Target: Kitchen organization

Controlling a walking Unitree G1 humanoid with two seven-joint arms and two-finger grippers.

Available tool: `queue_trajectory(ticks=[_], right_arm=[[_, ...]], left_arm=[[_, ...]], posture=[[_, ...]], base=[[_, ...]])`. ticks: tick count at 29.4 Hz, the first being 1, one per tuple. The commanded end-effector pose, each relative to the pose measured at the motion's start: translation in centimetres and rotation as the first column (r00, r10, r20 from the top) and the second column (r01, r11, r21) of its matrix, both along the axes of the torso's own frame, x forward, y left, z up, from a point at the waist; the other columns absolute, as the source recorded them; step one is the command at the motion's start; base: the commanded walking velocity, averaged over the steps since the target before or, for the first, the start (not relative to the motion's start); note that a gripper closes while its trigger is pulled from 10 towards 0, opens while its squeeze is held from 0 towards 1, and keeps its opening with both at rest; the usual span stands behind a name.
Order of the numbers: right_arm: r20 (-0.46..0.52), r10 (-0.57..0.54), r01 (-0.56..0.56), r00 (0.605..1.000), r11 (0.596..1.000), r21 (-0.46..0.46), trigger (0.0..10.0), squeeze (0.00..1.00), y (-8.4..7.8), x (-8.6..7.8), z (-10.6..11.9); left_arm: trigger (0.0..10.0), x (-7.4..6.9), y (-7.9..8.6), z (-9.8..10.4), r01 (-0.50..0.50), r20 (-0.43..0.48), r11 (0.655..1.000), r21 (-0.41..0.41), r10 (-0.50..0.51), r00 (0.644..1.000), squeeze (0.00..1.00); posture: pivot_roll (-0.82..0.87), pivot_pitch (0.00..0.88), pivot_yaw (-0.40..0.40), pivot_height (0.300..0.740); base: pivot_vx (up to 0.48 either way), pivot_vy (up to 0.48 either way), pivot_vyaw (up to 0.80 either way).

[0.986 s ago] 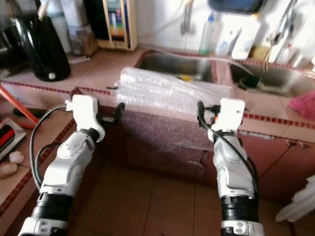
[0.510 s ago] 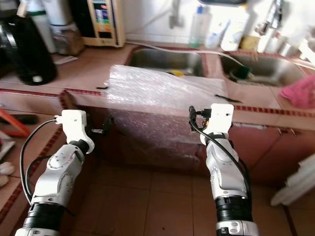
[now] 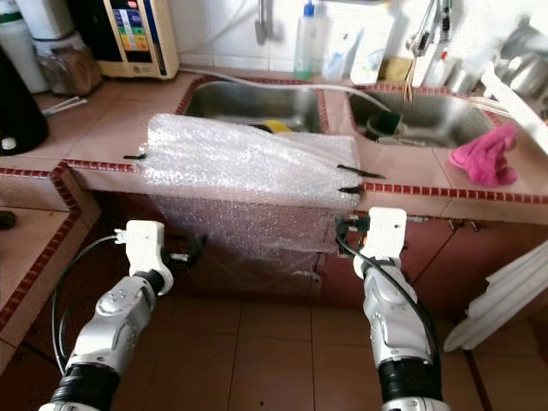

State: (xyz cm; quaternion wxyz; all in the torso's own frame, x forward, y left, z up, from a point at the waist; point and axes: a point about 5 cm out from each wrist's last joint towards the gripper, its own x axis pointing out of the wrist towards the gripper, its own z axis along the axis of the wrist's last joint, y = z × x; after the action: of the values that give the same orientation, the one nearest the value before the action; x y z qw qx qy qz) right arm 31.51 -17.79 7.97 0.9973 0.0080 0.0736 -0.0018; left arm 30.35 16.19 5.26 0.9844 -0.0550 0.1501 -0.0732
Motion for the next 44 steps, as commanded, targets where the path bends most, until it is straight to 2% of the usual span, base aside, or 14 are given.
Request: queue_trajectory(ticks=[1,5,8,11,15,33,40,44], right_arm=[[-0.035,-0.014,0.014,0.999,1.000,-0.023,10.0,0.00,-0.5,-0.5,-1.1],[-0.085,-0.021,0.020,0.996,1.000,-0.021,10.0,0.00,0.0,-1.2,-2.9],[-0.128,-0.062,0.063,0.990,0.998,0.004,10.0,0.00,-0.3,-1.5,-4.0],[-0.155,-0.087,0.092,0.984,0.995,0.026,10.0,0.00,-0.6,-1.8,-4.6],[-0.168,-0.096,0.098,0.981,0.995,0.005,10.0,0.00,-0.9,-2.0,-5.1],[-0.161,-0.113,0.113,0.980,0.994,-0.009,10.0,0.00,-1.3,-2.1,-5.5],[-0.147,-0.111,0.111,0.983,0.994,-0.012,10.0,0.00,-1.6,-2.1,-5.4],[-0.144,-0.108,0.106,0.984,0.994,-0.018,10.0,0.00,-1.5,-2.1,-5.4]], left_arm=[[10.0,0.0,-0.5,-0.4,0.019,-0.011,1.000,-0.004,-0.019,1.000,0.00],[10.0,-0.7,-0.8,-2.0,0.045,-0.057,0.999,0.009,-0.044,0.997,0.00],[10.0,-0.8,-0.5,-3.0,0.026,-0.117,1.000,-0.015,-0.027,0.993,0.00],[10.0,-0.7,0.0,-3.1,0.018,-0.118,1.000,-0.001,-0.018,0.993,0.00],[10.0,-0.9,-0.1,-3.7,0.048,-0.146,0.999,0.013,-0.046,0.988,0.00],[10.0,-0.9,-0.5,-4.5,0.078,-0.170,0.997,0.010,-0.075,0.983,0.00],[10.0,-0.5,-0.4,-4.4,0.069,-0.167,0.998,0.010,-0.066,0.984,0.00],[10.0,-0.3,-0.6,-4.3,0.070,-0.163,0.998,0.007,-0.068,0.984,0.00]], posture=[[0.00,0.000,-0.006,0.740],[0.00,0.000,-0.006,0.740],[0.00,0.000,-0.006,0.740],[0.00,0.000,-0.006,0.740],[-0.01,0.000,0.002,0.740],[-0.02,0.000,0.009,0.740],[-0.02,0.000,0.010,0.740],[-0.02,0.000,0.012,0.740]], base=[[0.000,-0.360,0.00],[0.000,-0.360,0.00],[0.000,-0.340,0.00],[0.000,-0.290,0.00],[0.000,-0.208,-0.74],[0.000,-0.014,-0.76],[0.000,-0.069,0.00],[0.000,-0.411,0.00]])
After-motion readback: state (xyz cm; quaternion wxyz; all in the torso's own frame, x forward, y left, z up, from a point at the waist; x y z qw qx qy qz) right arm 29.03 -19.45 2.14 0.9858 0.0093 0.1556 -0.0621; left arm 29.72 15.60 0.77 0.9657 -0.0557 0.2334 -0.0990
